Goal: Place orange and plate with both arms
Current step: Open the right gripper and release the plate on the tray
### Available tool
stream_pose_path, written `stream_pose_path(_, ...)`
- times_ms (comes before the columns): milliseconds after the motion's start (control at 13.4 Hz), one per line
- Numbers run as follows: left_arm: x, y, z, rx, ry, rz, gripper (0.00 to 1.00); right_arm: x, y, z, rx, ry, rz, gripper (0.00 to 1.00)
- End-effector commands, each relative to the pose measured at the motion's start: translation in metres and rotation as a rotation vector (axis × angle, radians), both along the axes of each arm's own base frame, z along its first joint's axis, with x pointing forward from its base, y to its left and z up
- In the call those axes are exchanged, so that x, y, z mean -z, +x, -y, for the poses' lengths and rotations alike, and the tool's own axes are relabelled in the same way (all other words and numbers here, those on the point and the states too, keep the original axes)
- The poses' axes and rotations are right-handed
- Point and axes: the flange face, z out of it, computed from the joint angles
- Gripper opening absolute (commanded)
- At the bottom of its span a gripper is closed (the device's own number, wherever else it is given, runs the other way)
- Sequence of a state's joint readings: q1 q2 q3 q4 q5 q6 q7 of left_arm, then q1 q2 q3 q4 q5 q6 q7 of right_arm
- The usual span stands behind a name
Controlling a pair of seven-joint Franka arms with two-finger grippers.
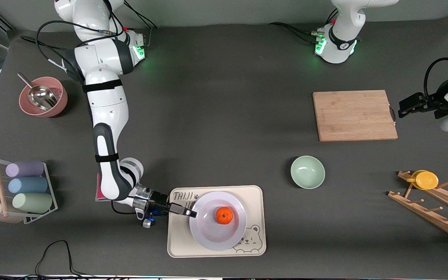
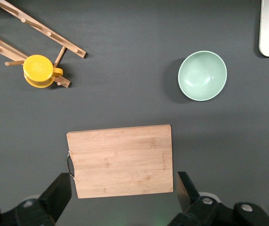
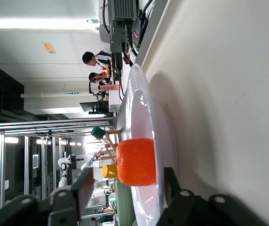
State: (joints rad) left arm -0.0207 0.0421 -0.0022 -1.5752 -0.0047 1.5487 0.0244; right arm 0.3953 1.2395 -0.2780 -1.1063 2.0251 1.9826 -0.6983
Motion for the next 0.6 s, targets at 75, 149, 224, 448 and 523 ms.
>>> stream_pose_path(75, -0.004, -0.001, 0.000, 0.013, 0.002, -0.006, 1.00, -0.027, 0.013, 0.003, 0.007, 0.014, 0.038, 1.00)
stream_pose_path(149, -0.003, -0.001, 0.000, 0.013, 0.002, -0.008, 1.00, -0.038, 0.015, 0.004, -0.004, 0.004, 0.038, 1.00)
stream_pose_path(224, -0.003, -0.001, 0.000, 0.013, 0.002, -0.008, 1.00, -0.046, 0.017, 0.007, -0.005, 0.002, 0.030, 1.00)
stream_pose_path(448, -0.003, -0.001, 0.000, 0.011, 0.002, -0.008, 1.00, -0.061, 0.016, 0.014, -0.006, -0.035, 0.001, 1.00)
stream_pose_path(523, -0.003, -0.001, 0.000, 0.011, 0.002, -0.008, 1.00, -0.067, 0.017, 0.016, -0.012, -0.069, -0.006, 1.00)
